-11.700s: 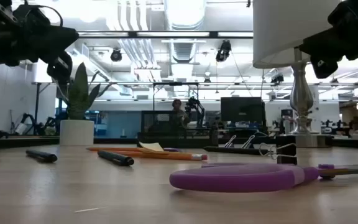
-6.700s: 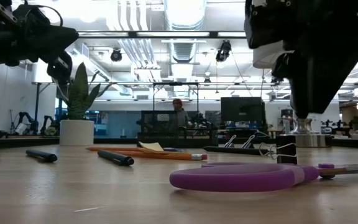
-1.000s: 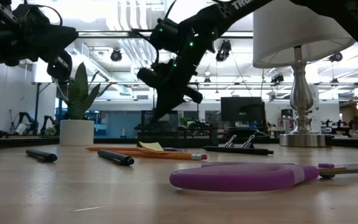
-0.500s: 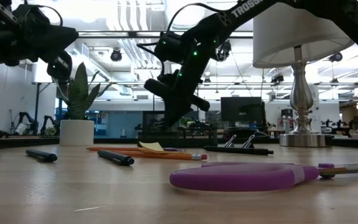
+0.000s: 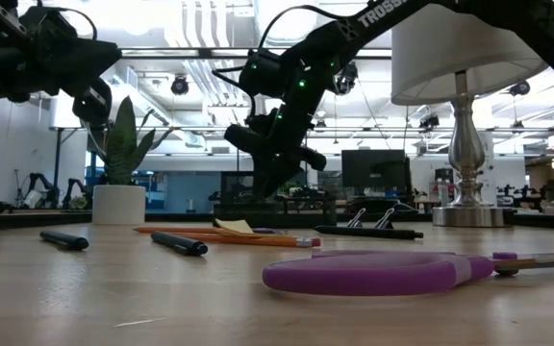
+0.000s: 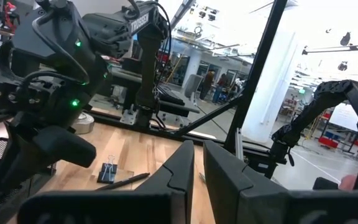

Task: Pick and place office supplies into organizer
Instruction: Put the bottom black binder clip into the black desk organizer, then put the left black binder clip into the black desk organizer

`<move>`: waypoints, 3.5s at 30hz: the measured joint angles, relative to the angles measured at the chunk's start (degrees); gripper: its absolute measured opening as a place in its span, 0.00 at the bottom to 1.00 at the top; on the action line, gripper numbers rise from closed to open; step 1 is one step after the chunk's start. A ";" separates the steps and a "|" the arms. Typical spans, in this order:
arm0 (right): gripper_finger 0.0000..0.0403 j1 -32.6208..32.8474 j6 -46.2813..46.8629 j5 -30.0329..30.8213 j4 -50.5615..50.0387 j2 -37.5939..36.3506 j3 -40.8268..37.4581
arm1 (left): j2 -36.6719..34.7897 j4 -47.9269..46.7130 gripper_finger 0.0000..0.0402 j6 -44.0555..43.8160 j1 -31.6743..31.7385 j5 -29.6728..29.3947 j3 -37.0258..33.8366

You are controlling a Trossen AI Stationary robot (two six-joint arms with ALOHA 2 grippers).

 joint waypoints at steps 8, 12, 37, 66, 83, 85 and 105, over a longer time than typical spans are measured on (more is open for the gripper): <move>0.39 1.24 1.24 -0.04 -0.11 -0.09 0.00 | 0.00 0.00 0.05 0.01 -0.01 0.02 0.00; 0.40 2.79 1.38 -0.21 -0.34 -0.76 -0.02 | 0.00 -0.03 0.05 -0.01 0.00 0.02 -0.01; 0.38 10.15 -7.72 -4.26 -31.60 -4.02 -1.88 | 0.02 -0.06 0.05 -0.01 0.01 0.01 0.00; 0.38 10.14 -27.95 -7.67 -25.46 -16.84 -17.30 | 0.00 -0.11 0.05 -0.01 0.01 0.01 -0.01; 0.40 10.67 -39.05 -2.74 -17.29 -17.00 -23.39 | 0.02 -0.07 0.05 0.00 0.01 0.00 0.00; 0.40 10.71 -39.06 -2.78 -16.90 -17.00 -23.99 | 0.01 -0.08 0.05 0.01 -0.01 0.00 -0.01; 0.37 10.49 -40.06 -2.80 -11.51 -16.90 -26.17 | 0.02 -0.09 0.05 -0.01 0.01 0.02 0.00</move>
